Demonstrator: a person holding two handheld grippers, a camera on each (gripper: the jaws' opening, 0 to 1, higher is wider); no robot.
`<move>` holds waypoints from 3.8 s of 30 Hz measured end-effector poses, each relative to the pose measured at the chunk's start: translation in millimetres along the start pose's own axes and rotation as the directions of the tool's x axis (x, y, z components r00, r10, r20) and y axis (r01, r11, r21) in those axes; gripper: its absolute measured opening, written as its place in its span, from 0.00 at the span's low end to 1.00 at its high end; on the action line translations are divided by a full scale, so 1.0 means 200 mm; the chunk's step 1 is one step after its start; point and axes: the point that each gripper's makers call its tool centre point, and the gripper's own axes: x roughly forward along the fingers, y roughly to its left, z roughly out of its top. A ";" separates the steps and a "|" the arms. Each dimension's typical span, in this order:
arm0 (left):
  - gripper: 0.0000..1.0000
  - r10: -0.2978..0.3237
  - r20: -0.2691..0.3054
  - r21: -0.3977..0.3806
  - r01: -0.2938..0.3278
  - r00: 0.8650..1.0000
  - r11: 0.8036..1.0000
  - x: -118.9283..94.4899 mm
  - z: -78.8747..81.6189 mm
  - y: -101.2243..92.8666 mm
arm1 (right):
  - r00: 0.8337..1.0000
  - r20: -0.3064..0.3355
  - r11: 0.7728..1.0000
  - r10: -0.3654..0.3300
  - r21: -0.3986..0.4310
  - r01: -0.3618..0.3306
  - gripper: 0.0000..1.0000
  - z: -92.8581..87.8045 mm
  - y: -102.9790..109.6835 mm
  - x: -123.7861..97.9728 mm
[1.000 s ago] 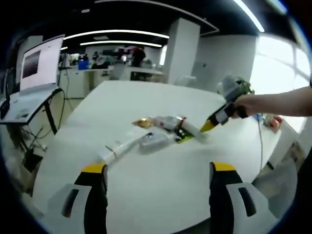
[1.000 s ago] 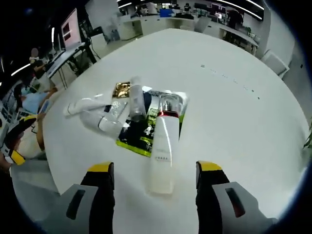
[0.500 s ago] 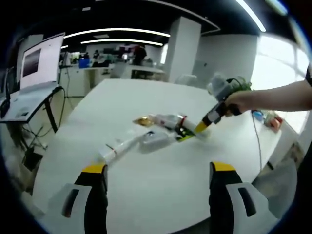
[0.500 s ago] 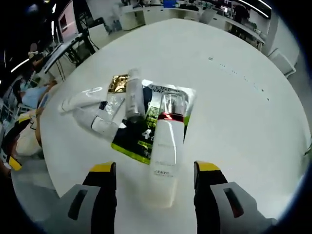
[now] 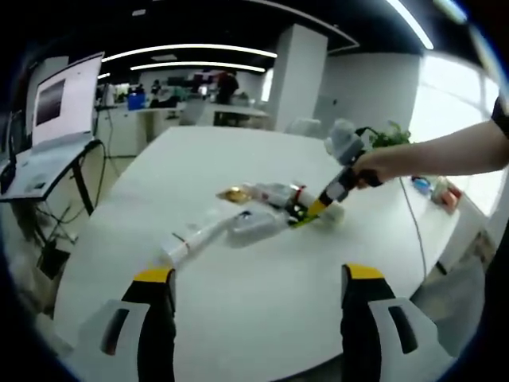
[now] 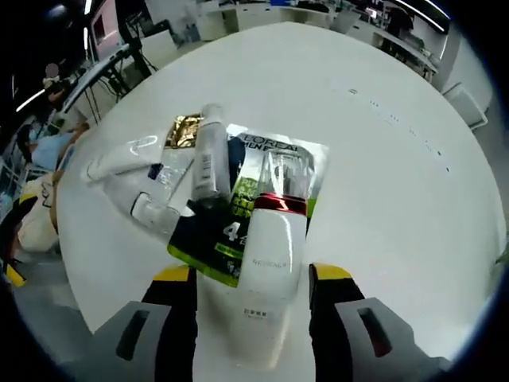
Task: Arrange the skincare products in the storage area until every visible bottle or jar stands upright without overlapping.
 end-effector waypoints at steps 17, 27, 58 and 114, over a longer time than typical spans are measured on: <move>0.77 0.027 -0.004 -0.012 -0.028 1.000 1.000 0.00 -0.01 0.03 | 0.998 -0.060 1.000 -0.020 -0.016 0.019 0.40 0.08 -0.10 0.05; 0.76 0.037 0.001 -0.010 -0.037 0.999 0.999 0.00 -0.01 0.03 | 0.993 -0.111 0.998 -0.049 -0.032 0.046 0.33 0.08 -0.11 0.06; 0.75 0.038 0.003 0.005 -0.038 0.999 0.999 0.00 0.00 0.04 | 0.971 0.214 0.991 -0.104 0.105 0.082 0.28 0.09 -0.12 -0.12; 0.72 -0.125 0.162 0.089 0.112 0.979 0.990 -0.07 0.40 -0.36 | 0.811 0.584 0.991 0.037 -0.125 0.045 0.28 -0.02 0.51 -0.76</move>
